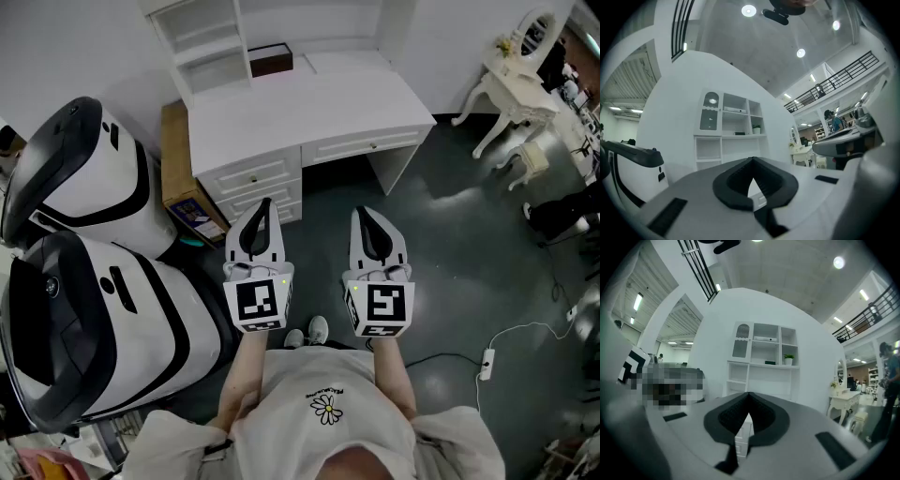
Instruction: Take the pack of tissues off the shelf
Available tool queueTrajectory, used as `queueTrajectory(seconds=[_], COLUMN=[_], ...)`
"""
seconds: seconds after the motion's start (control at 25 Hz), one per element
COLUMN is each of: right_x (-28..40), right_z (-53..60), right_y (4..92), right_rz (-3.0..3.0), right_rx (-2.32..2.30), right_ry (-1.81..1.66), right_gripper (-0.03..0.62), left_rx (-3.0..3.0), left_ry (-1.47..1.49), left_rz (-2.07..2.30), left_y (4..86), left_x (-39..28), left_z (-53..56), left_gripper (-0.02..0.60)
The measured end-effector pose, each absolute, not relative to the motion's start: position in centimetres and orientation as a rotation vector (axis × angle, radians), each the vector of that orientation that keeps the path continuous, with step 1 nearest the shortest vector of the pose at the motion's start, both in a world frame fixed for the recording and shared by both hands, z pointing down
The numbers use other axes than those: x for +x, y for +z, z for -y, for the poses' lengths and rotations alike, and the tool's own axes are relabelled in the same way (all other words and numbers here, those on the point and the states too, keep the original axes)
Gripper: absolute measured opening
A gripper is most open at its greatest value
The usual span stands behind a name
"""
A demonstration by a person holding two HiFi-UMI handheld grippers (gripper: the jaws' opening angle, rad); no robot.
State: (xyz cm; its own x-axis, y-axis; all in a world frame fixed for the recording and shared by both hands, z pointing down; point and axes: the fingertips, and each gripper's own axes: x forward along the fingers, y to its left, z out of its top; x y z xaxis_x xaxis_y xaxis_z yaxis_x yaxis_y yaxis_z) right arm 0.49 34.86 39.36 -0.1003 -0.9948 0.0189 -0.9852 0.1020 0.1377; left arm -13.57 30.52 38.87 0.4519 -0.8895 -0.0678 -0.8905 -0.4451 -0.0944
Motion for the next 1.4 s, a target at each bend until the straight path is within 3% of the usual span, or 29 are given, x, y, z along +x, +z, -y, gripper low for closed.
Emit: queueTrajectory(seconds=[0.96,1.4], right_x=[3.5,5.8], right_z=[-32.3,-24.3], right_y=[41.0,39.6], right_rz=[2.319,2.3], right_rx=[2.025,2.021], right_ry=[-0.089,-0.235], right_gripper=[0.003,0.003], left_rx=[-2.527,-2.5], left_ry=[0.023,0.13], left_rz=[-1.669,-1.626], left_y=[40.1,38.5], left_x=[-12.4,-9.7], left_z=[-27.5,-18.4], left_gripper=[-0.002,-0.002])
